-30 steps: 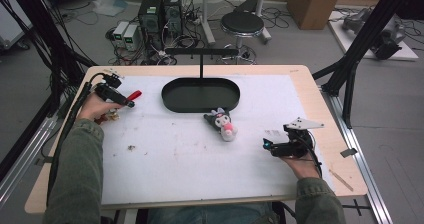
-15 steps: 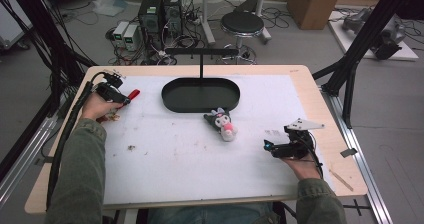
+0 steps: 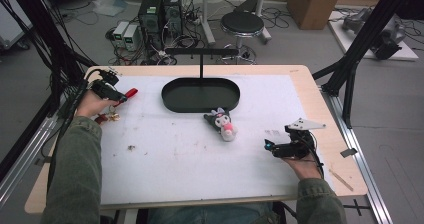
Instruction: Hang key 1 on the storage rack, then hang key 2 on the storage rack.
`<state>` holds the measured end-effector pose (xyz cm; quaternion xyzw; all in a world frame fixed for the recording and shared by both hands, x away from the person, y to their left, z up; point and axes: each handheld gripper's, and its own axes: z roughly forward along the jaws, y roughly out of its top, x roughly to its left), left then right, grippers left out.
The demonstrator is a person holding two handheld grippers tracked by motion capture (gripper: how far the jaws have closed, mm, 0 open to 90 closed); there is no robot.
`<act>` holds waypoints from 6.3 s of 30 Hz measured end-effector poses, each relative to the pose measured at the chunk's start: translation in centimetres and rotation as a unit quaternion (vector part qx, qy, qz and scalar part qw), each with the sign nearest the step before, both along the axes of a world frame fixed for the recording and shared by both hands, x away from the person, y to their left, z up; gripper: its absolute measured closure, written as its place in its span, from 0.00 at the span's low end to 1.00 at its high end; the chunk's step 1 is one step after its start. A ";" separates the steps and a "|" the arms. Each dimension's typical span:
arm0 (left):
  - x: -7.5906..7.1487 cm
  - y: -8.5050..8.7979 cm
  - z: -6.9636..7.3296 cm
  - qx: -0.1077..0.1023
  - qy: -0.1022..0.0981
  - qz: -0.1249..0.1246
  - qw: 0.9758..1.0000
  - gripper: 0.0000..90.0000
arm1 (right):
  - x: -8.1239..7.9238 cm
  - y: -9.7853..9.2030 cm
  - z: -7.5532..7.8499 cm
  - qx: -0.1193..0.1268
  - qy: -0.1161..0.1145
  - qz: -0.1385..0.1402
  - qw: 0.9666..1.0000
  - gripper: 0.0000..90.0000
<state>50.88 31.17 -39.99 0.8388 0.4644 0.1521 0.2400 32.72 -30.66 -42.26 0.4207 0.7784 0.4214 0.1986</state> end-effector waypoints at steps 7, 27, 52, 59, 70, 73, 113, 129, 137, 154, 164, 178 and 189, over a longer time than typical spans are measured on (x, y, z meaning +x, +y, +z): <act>-1.1 0.0 2.1 -0.028 0.002 -0.007 1.000 0.83 | 0.0 0.0 0.1 0.006 -0.001 0.001 1.000 0.01; -5.5 -0.9 7.9 -0.100 -0.036 -0.048 0.993 0.83 | 0.7 0.5 0.3 0.040 -0.001 0.028 0.999 0.01; -6.9 -7.9 16.0 -0.099 -0.069 -0.096 0.988 0.83 | 1.0 1.1 0.6 0.077 -0.006 0.048 0.996 0.01; -5.1 -9.9 17.3 -0.094 -0.073 -0.105 0.987 0.83 | 0.9 1.2 0.5 0.069 -0.004 0.054 0.996 0.01; -3.4 -12.3 18.1 -0.092 -0.069 -0.129 0.985 0.83 | 0.6 0.9 0.5 0.076 -0.002 0.052 0.996 0.01; -2.8 -13.2 18.2 -0.092 -0.069 -0.138 0.984 0.83 | 0.6 0.9 0.5 0.074 -0.001 0.053 0.996 0.01; 4.1 -17.0 18.5 -0.088 -0.099 -0.077 0.988 0.83 | 0.4 -0.7 0.1 0.075 0.009 0.019 0.997 0.01; 5.2 -17.6 17.9 -0.132 -0.125 0.040 0.983 0.80 | 0.8 -0.6 0.2 0.072 0.008 0.030 0.997 0.01; 4.3 -15.9 18.5 -0.185 -0.117 0.017 0.976 0.09 | 0.7 -0.4 0.3 0.073 0.011 0.038 0.997 0.01; 1.1 -15.0 17.9 -0.167 -0.137 -0.039 0.976 0.02 | 0.7 -0.6 0.4 0.076 0.015 0.031 0.996 0.01; -0.7 -14.2 17.8 -0.160 -0.151 -0.043 0.975 0.02 | 0.8 -0.7 0.3 0.075 0.014 0.030 0.997 0.01; -5.0 -12.3 15.2 -0.148 -0.170 -0.063 0.972 0.02 | 0.9 -0.5 0.6 0.076 0.011 0.028 0.997 0.01; -6.9 -10.1 12.1 -0.136 -0.164 -0.055 0.976 0.02 | 0.9 -0.3 0.8 0.070 0.014 0.027 0.997 0.01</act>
